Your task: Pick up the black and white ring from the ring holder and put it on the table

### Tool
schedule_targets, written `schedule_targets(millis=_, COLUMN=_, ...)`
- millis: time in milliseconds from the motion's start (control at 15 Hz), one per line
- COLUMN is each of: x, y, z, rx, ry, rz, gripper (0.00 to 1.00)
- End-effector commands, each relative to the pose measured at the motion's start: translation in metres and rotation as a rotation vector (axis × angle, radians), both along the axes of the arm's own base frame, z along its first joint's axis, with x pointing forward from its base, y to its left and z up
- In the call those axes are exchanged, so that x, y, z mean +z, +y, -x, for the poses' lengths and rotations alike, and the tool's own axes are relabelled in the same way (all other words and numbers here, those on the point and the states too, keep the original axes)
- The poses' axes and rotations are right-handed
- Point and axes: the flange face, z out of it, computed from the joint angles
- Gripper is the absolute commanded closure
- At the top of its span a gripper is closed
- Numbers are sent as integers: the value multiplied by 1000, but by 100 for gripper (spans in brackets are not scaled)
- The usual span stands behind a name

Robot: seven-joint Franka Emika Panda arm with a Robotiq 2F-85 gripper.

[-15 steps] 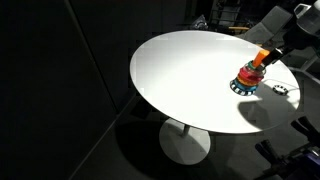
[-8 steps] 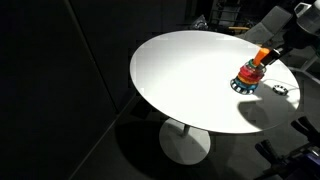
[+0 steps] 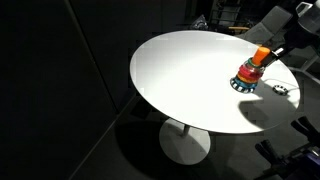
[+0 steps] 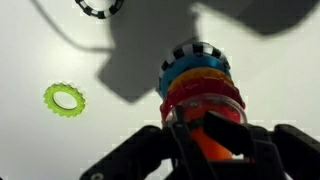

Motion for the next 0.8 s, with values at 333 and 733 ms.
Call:
schedule_targets(millis=333, x=3, y=-9, z=0, rx=-31, ry=-17, rz=3, gripper=98)
schedule_targets(millis=733, x=10, y=-7, z=3, rx=-29, ry=-23, rz=-3, gripper=90)
